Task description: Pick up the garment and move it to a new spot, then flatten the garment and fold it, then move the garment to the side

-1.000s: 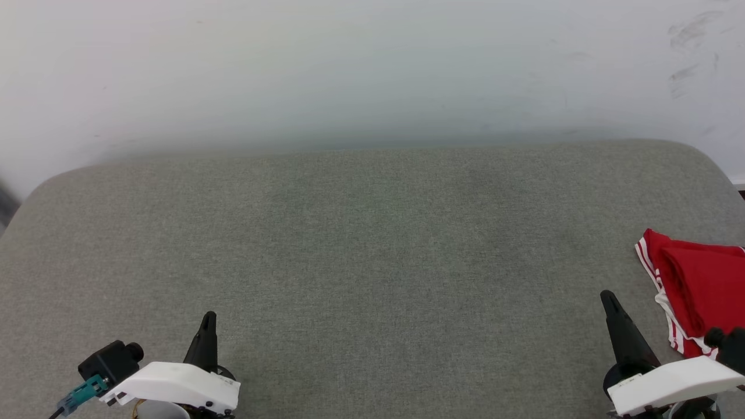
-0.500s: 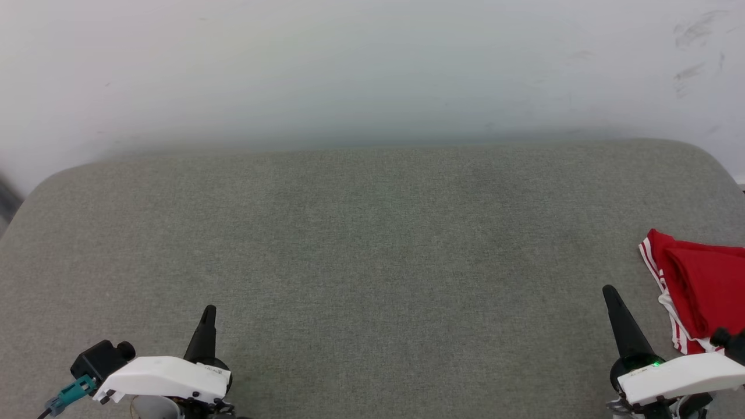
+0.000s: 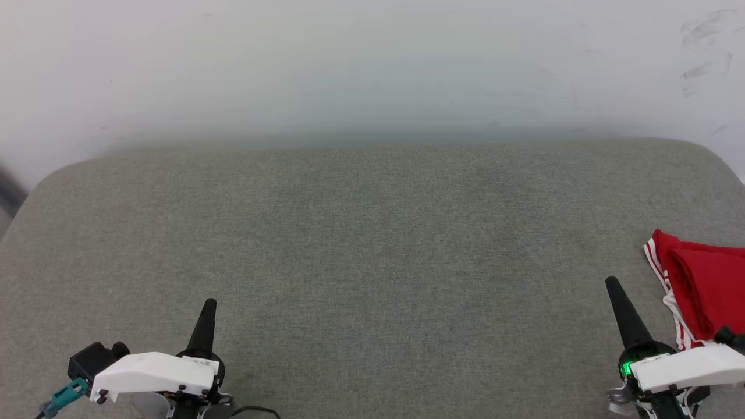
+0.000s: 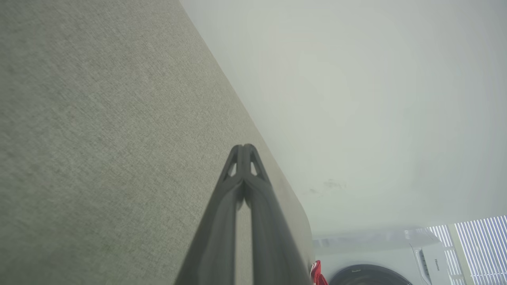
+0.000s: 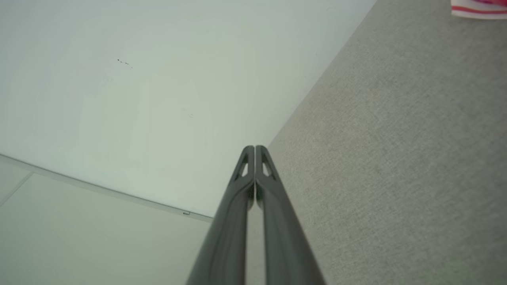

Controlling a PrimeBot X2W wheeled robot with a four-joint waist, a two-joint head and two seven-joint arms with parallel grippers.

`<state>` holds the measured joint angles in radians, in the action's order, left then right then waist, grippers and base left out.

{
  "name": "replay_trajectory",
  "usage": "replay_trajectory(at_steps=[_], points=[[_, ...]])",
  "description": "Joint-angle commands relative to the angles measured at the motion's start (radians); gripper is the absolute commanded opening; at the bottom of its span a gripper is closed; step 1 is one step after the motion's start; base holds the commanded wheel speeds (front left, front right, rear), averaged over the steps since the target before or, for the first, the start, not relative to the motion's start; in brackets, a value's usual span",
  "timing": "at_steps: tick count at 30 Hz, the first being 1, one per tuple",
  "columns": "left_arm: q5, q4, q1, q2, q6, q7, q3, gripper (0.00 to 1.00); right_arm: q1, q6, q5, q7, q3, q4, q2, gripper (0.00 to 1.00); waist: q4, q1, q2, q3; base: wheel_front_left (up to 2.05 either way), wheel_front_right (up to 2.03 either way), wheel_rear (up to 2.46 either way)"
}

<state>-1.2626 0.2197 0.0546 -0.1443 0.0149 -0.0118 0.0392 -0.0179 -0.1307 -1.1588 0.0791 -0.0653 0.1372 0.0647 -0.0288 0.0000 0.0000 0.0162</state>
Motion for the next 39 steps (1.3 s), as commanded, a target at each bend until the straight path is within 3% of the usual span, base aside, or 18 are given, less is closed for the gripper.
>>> replay_trajectory(at_steps=[1, 39], points=[[-0.013, -0.005, 0.027, 0.002, 0.008, 0.003, -0.010, 0.00, -0.023, 0.000, -0.020, 0.000, -0.003, -0.002, 0.007, 0.00, 0.000, 0.0000, 0.0000, 0.000, 0.00, 0.00, 0.00], [-0.273, 0.019, 0.053, 0.070, 0.094, 0.096, -0.117, 0.00, -0.079, 0.000, -0.360, 0.016, -0.024, 0.082, 0.001, 0.00, 0.020, 0.0000, 0.0000, -0.014, 0.00, 0.00, 0.00]])
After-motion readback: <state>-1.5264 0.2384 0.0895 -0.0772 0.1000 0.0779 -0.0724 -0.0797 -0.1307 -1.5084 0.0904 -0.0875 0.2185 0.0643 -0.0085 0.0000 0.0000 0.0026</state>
